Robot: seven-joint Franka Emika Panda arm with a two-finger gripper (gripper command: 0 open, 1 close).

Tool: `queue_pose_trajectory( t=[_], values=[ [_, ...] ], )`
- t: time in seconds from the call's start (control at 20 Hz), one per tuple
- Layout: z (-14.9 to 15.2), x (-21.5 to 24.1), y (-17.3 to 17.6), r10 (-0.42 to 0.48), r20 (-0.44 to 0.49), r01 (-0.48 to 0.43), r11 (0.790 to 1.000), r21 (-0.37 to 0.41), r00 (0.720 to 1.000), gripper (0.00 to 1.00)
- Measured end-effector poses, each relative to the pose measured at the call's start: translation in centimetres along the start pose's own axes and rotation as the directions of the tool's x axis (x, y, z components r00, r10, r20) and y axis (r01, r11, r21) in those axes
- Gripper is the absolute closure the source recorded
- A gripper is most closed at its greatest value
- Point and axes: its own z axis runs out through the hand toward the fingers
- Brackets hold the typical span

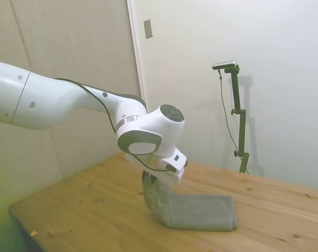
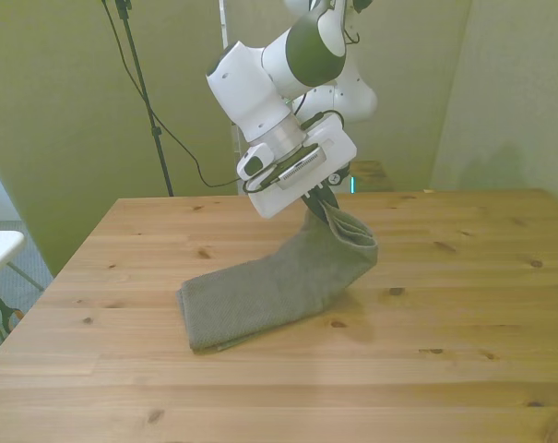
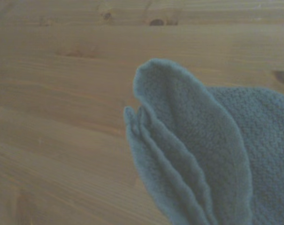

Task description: Unfold the towel

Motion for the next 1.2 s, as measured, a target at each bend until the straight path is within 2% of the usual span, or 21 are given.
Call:
queue_pose_trajectory(
  t=[0.65, 0.95, 1.1, 1.2],
  values=[
    [1.2, -2.1, -0.6, -0.026, 0.035, 0.026, 0.999, -0.021, 0.999, 0.00],
    [-0.4, -3.7, -1.0, -0.055, 0.016, 0.056, 0.998, -0.043, 0.998, 0.00],
    [-0.8, -4.3, -1.1, -0.001, -0.051, -0.006, 0.991, -0.136, 0.999, 0.00],
    [-0.4, -4.6, -1.7, 0.040, -0.116, -0.063, 0.978, -0.197, 0.992, 0.00]
  ],
)
